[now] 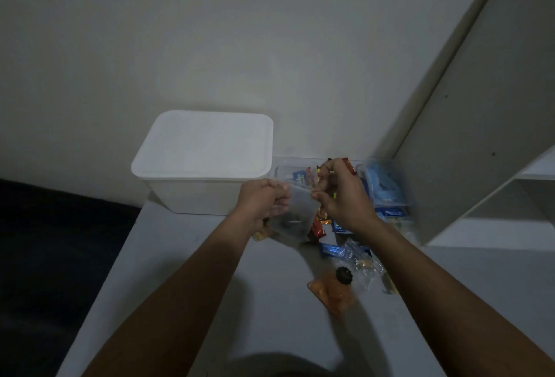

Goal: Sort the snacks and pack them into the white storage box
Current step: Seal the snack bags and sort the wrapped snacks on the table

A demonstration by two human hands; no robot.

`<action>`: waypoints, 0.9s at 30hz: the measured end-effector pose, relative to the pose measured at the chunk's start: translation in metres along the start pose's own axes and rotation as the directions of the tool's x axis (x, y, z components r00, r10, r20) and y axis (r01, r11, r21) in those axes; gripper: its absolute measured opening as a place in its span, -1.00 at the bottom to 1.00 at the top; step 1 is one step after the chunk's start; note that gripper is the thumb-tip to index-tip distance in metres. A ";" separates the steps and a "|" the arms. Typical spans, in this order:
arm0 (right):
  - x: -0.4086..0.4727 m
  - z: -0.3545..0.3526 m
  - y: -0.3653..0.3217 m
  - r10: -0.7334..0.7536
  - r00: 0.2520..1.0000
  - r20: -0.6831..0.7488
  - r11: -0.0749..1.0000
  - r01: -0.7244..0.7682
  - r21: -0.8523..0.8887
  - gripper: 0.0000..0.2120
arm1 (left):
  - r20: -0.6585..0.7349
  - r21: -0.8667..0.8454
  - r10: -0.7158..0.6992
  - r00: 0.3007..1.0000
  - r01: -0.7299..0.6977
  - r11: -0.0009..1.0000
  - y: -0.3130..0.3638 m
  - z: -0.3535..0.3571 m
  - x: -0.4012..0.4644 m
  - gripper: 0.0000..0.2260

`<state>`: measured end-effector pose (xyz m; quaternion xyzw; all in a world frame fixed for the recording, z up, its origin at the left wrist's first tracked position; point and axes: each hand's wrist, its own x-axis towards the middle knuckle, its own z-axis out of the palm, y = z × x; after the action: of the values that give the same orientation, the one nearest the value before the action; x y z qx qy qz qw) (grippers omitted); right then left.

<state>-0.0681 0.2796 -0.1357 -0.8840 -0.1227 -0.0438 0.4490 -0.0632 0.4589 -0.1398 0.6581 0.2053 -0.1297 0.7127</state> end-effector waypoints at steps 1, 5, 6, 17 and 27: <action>-0.001 0.000 0.000 0.019 0.999 0.026 0.999 -0.019 0.029 -0.64 | -0.006 -0.002 0.002 1.000 -0.002 1.000 -0.001 0.000 0.000 -0.96; 0.002 0.001 0.000 0.061 0.991 0.119 0.992 -0.073 0.101 -0.81 | -0.004 -0.025 -0.006 1.000 0.006 1.000 -0.003 0.002 0.001 -0.96; 0.004 0.002 0.000 0.068 0.991 0.118 0.992 -0.080 0.100 -0.88 | 0.001 -0.024 -0.006 1.000 0.006 1.000 -0.004 0.003 0.000 -0.94; 0.012 0.013 0.002 0.011 0.989 0.151 0.998 -0.002 -0.059 -0.74 | -0.270 0.057 0.036 0.962 -0.021 0.998 -0.018 -0.008 0.010 -0.84; 0.034 0.037 0.009 0.137 0.965 0.225 0.986 -0.111 -0.121 -0.79 | -0.237 0.095 0.087 0.967 -0.066 0.993 -0.055 -0.034 0.016 -0.84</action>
<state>-0.0345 0.3104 -0.1582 -0.9118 -0.1163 0.0816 0.3854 -0.0784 0.4880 -0.1980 0.7068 0.2589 -0.0300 0.6577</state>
